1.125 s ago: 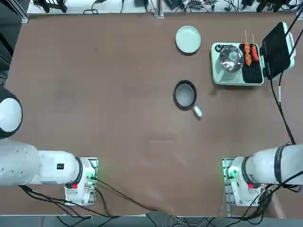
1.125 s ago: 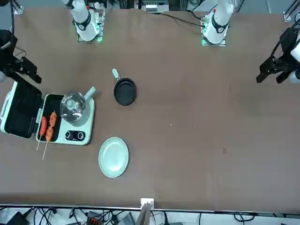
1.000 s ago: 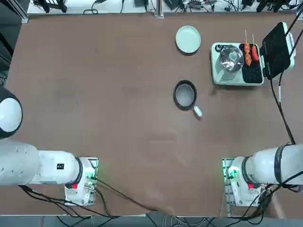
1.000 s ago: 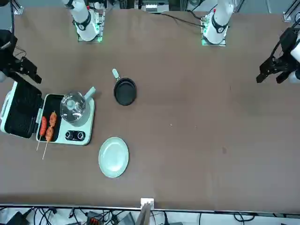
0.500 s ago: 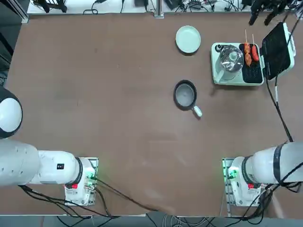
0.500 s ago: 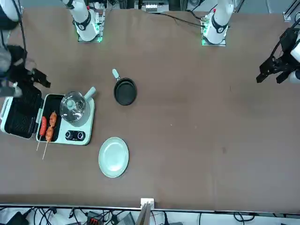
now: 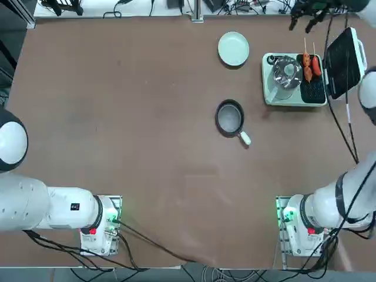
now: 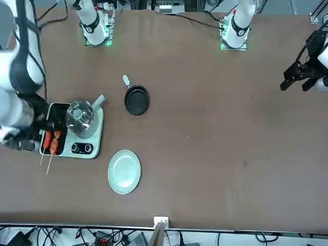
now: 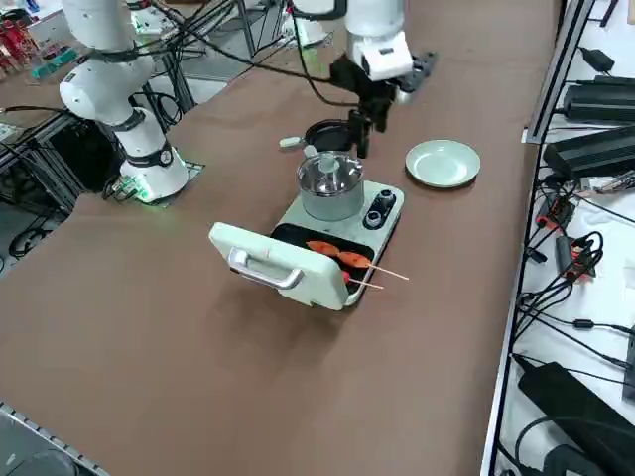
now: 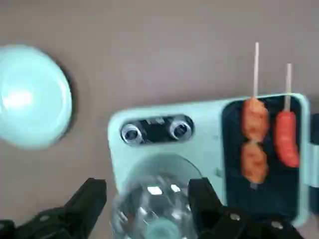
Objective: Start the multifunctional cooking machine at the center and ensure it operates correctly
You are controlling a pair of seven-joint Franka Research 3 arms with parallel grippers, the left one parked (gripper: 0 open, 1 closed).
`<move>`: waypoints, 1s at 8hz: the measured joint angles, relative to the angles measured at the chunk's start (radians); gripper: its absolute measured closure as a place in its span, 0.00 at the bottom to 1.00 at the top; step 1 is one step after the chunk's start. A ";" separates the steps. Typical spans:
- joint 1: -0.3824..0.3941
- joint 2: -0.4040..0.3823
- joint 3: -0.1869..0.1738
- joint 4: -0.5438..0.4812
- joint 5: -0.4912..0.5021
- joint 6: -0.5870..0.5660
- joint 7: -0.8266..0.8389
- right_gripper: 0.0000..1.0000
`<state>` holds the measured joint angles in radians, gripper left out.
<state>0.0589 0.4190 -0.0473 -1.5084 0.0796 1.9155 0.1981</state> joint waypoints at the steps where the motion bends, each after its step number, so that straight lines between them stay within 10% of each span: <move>1: 0.033 0.040 0.004 0.014 0.000 0.055 0.112 0.00; 8: 0.097 0.191 0.004 0.023 -0.075 0.211 0.482 0.03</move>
<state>0.1558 0.6096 -0.0434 -1.4857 0.0047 2.1260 0.6802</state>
